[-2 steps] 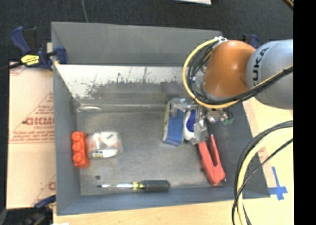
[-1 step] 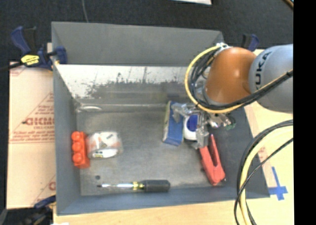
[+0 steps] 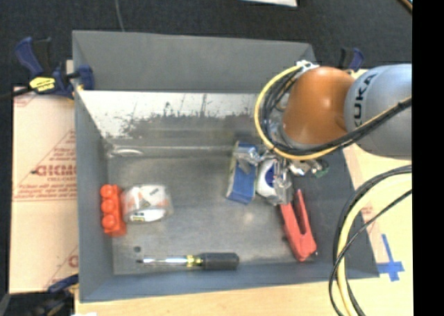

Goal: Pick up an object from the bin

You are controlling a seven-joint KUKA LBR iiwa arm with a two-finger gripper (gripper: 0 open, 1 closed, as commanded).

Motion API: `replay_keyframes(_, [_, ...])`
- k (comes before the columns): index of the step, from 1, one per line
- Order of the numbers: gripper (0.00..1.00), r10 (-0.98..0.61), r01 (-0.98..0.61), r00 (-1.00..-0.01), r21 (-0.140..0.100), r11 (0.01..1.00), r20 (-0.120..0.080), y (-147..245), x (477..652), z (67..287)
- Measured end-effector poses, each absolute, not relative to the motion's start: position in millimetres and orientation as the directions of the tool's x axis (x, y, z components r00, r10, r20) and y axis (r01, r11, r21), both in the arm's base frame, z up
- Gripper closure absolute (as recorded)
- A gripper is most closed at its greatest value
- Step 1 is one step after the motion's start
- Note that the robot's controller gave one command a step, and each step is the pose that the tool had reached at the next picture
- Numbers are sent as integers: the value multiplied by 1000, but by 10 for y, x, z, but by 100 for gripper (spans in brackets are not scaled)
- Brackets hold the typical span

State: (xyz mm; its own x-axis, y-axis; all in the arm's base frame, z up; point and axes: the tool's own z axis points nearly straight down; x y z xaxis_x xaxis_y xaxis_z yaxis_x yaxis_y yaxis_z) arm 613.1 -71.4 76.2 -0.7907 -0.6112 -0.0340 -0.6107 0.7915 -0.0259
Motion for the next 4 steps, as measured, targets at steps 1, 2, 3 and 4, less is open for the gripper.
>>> replay_keyframes(1, [0, -506, -505, -862, -22, 863, -43, -875, 6026, 795])
replay_keyframes(2, [0, -605, -604, -795, -31, 796, -45, -653, 6323, 770])
replay_keyframes(3, [0, -525, -525, -850, -23, 851, -49, -789, 6061, 784])
replay_keyframes(4, [0, -499, -498, -864, -29, 866, -59, -712, 6344, 733])
